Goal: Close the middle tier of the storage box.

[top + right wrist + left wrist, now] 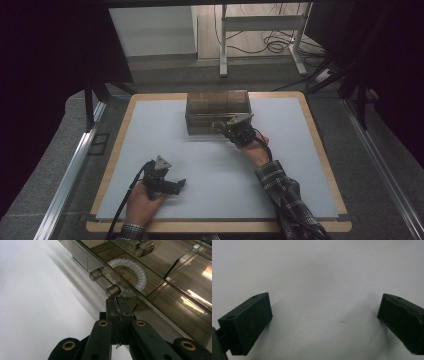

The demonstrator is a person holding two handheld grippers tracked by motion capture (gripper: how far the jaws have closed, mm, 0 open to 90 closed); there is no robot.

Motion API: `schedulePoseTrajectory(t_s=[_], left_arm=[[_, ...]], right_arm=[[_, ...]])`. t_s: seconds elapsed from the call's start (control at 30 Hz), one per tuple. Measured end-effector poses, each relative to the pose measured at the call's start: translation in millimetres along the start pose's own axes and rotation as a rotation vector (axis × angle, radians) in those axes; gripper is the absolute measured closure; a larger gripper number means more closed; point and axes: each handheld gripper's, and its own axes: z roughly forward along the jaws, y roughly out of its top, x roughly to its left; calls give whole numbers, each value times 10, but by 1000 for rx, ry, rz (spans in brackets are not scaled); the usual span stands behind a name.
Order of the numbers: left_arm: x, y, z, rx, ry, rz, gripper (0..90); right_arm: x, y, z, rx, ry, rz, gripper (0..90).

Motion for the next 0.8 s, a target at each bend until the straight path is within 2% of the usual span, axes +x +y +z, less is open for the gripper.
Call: schedulePoseTrajectory(t_s=[0.8], left_arm=[[0, 0, 1, 0, 0, 0, 0]], right_arm=[[-80, 58, 90, -2, -32, 17, 880]])
